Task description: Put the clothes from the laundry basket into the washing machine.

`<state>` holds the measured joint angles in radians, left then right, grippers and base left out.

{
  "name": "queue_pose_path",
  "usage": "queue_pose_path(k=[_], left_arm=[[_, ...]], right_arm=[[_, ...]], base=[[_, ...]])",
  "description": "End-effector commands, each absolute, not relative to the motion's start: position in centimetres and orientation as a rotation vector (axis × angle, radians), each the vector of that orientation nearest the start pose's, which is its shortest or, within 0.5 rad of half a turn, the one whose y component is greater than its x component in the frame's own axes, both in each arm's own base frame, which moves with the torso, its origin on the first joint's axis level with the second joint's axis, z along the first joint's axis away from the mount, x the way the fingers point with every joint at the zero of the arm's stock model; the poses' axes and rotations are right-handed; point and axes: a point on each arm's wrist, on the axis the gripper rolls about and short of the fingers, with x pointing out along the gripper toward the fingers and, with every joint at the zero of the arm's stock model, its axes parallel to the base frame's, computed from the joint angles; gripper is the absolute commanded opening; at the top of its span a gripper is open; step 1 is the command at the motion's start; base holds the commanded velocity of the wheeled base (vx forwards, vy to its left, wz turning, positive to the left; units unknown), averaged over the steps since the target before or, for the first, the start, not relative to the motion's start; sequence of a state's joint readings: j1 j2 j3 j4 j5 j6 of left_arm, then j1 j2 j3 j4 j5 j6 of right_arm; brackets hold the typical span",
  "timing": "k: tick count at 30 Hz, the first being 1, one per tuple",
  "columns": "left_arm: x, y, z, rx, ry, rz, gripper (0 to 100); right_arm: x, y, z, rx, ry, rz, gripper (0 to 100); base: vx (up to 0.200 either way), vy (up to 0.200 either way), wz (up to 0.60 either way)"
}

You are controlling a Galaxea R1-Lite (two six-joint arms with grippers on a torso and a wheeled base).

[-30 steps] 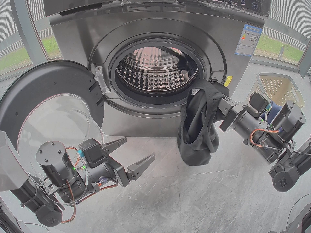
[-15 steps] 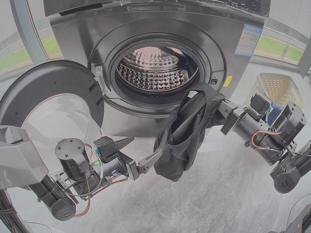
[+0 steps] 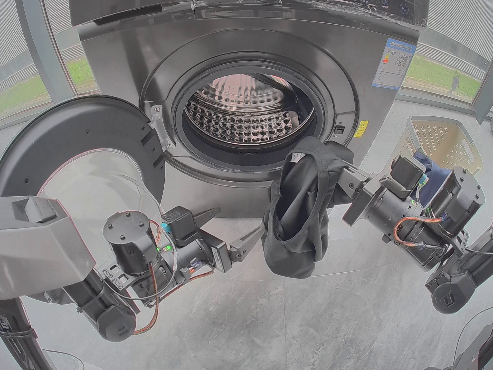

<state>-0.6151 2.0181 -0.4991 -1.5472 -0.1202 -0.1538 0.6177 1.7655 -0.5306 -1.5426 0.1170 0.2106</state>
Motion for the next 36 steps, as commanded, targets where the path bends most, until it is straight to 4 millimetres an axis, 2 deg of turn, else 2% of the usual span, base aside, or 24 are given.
queue_pose_path(k=[1, 7, 13, 23, 28, 36], left_arm=[[27.5, -18.9, 9.3, -0.155, 0.030, -0.700, 100], [28.9, -19.5, 7.9, -0.149, 0.045, -0.691, 100], [29.5, -20.1, 7.1, -0.146, 0.051, -0.694, 100], [28.8, -20.7, 7.3, -0.142, 0.049, -0.729, 100], [28.8, -21.6, 6.3, -0.114, 0.062, -0.751, 100], [28.2, -22.3, 6.3, -0.110, 0.065, -0.802, 100]], right_arm=[[22.7, 16.6, 18.5, 0.274, -0.223, 0.784, 0], [21.6, 16.0, 19.6, 0.283, -0.252, 0.836, 0], [21.1, 16.7, 19.6, 0.289, -0.249, 0.867, 0], [21.6, 17.1, 19.2, 0.287, -0.238, 0.861, 0], [21.5, 17.2, 19.2, 0.287, -0.235, 0.865, 0], [21.5, 17.2, 19.0, 0.288, -0.228, 0.865, 0]], base=[[0.000, 0.000, 0.00], [0.000, 0.000, 0.00], [0.000, 0.000, 0.00], [0.000, 0.000, 0.00], [0.000, 0.000, 0.00], [0.000, 0.000, 0.00]])
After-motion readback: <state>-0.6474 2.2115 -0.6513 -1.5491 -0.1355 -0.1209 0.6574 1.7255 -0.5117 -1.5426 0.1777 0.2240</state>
